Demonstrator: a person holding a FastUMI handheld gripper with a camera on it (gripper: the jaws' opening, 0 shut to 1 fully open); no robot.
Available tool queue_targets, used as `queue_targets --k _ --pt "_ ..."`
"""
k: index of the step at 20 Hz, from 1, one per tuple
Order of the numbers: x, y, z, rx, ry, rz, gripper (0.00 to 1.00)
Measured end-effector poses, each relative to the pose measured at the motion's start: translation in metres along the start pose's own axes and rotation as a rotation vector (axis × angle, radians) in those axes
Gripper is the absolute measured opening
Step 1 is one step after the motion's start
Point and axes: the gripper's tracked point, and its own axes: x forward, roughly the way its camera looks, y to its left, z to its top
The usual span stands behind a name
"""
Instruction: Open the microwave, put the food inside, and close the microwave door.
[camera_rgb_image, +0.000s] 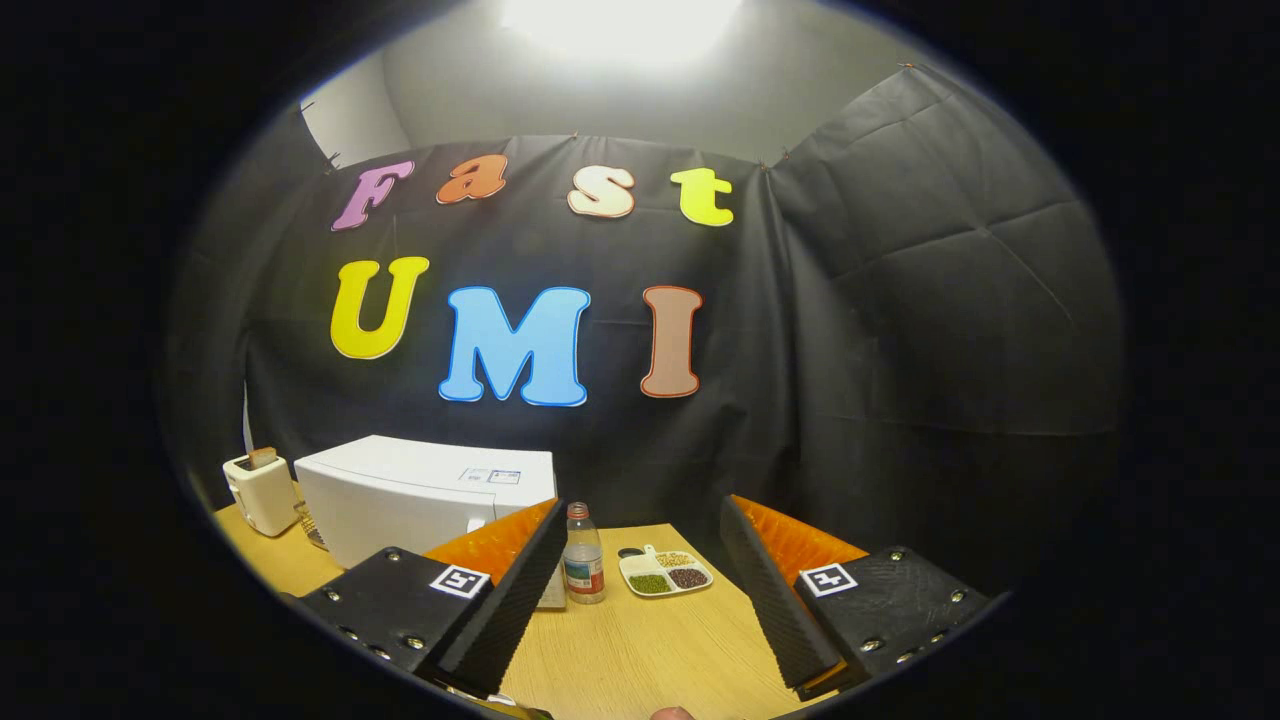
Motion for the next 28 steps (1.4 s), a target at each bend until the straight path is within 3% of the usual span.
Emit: queue_targets --k 9,15,22,28 --pt "0.002 -0.001 -0.002 -0.026 0.002 0.003 0.97" --pt "0.023 0.045 -0.017 0.002 0.030 0.097 0.97" --pt "0.075 0.120 -0.042 0.019 0.097 0.262 0.97" --pt "0.122 0.164 -0.096 0.016 0.229 0.329 0.97"
